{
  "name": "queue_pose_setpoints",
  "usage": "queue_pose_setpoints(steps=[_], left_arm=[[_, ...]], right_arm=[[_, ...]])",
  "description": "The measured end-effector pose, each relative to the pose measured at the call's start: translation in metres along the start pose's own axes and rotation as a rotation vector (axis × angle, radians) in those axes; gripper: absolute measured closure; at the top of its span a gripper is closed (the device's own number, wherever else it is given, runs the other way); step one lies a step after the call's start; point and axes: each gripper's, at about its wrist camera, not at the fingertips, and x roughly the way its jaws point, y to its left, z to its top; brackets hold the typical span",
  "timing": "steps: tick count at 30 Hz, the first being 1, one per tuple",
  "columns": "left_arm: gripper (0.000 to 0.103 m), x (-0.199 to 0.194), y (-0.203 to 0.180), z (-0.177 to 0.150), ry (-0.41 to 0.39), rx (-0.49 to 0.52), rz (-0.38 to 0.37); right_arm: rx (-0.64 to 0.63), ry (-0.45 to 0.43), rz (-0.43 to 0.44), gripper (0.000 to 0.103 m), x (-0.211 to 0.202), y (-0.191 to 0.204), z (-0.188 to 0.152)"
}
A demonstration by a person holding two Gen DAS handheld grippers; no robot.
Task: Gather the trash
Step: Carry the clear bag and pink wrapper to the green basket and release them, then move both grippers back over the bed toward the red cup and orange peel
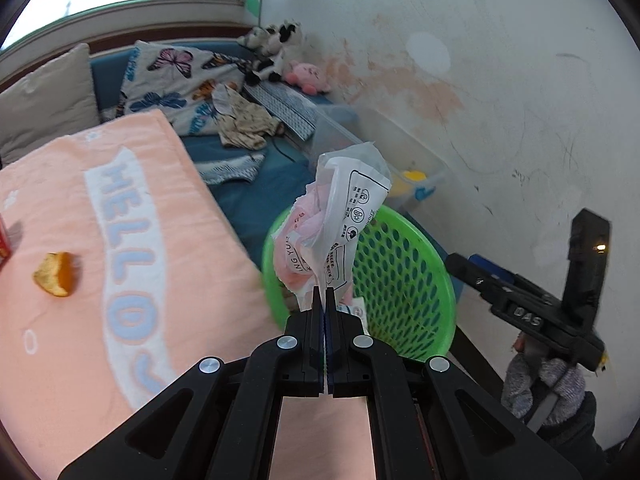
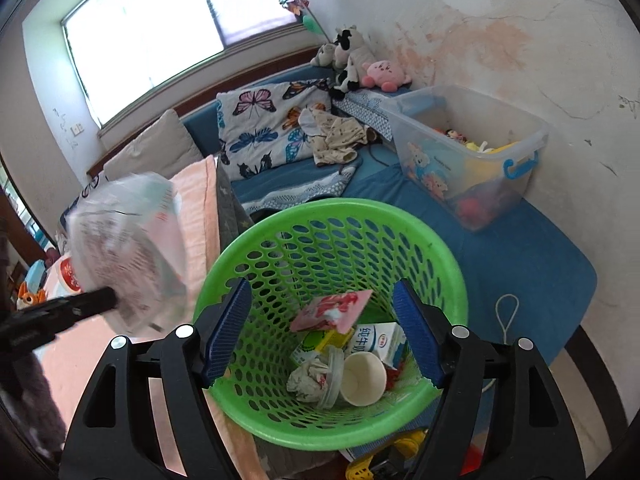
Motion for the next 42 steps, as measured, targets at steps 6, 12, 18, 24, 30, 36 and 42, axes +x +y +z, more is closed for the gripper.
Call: queue_pose_setpoints(steps=[6, 12, 18, 24, 30, 36, 42], left_arm=[[0.102, 0.028, -0.015, -0.003, 0.057, 0.008, -0.02], [0.078, 0.042, -0.018, -0.01, 0.099, 0.012, -0.018], [0.062, 0.039, -0.009, -0.015, 0.093, 0.016, 0.009], [0.06, 0.018, 0.011, -0.021, 0.063, -0.005, 0.049], [0.056, -0.014, 0.044, -0.029, 0.017, -0.047, 0.116], [0.051, -0.049, 0.091, -0.032, -0.038, -0.118, 0.201], [0.051, -0.085, 0.15, -0.033, -0.095, -0.217, 0.299]], right_arm=[[0.008, -0.014, 0.011, 0.029, -0.01, -0.004, -0.001], [0.01, -0.017, 0.022, 0.029, -0.013, -0.004, -0.003], [0.01, -0.009, 0.039, 0.029, -0.011, 0.002, -0.006], [-0.009, -0.001, 0.063, 0.029, -0.008, 0.017, -0.006], [-0.044, 0.002, 0.1, 0.025, -0.005, 0.041, -0.004], [-0.087, 0.018, 0.145, 0.024, 0.005, 0.073, 0.0], [-0.143, 0.048, 0.199, 0.024, 0.021, 0.113, 0.002]])
